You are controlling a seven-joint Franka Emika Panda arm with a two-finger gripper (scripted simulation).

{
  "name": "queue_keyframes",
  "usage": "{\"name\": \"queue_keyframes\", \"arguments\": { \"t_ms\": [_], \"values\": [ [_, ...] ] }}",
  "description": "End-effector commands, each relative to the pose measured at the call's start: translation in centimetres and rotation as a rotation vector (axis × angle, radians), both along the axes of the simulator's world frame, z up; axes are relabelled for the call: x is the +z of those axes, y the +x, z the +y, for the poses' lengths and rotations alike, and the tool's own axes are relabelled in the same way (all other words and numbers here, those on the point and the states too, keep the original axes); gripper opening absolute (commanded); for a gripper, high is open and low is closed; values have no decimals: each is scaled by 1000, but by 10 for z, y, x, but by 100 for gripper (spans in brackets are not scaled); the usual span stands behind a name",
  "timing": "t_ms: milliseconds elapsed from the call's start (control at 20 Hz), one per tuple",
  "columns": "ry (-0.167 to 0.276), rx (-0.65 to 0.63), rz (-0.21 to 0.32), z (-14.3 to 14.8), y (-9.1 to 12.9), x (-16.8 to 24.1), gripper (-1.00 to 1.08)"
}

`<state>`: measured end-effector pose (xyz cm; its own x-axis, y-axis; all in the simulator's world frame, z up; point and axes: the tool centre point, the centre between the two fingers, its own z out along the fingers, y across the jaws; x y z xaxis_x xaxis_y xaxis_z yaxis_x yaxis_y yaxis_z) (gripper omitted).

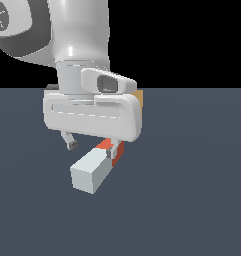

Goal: Insert the peg into the horizontal hole in a box.

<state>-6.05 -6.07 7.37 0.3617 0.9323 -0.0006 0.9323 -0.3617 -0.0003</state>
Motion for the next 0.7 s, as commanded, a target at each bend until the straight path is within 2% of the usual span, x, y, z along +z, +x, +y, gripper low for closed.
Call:
{"name": "queue_keyframes", "arguments": {
  "t_ms": [0, 650],
  "values": [
    [0, 0, 0, 0, 0, -3, 100],
    [0, 1, 0, 0, 0, -48, 100]
  ]
}}
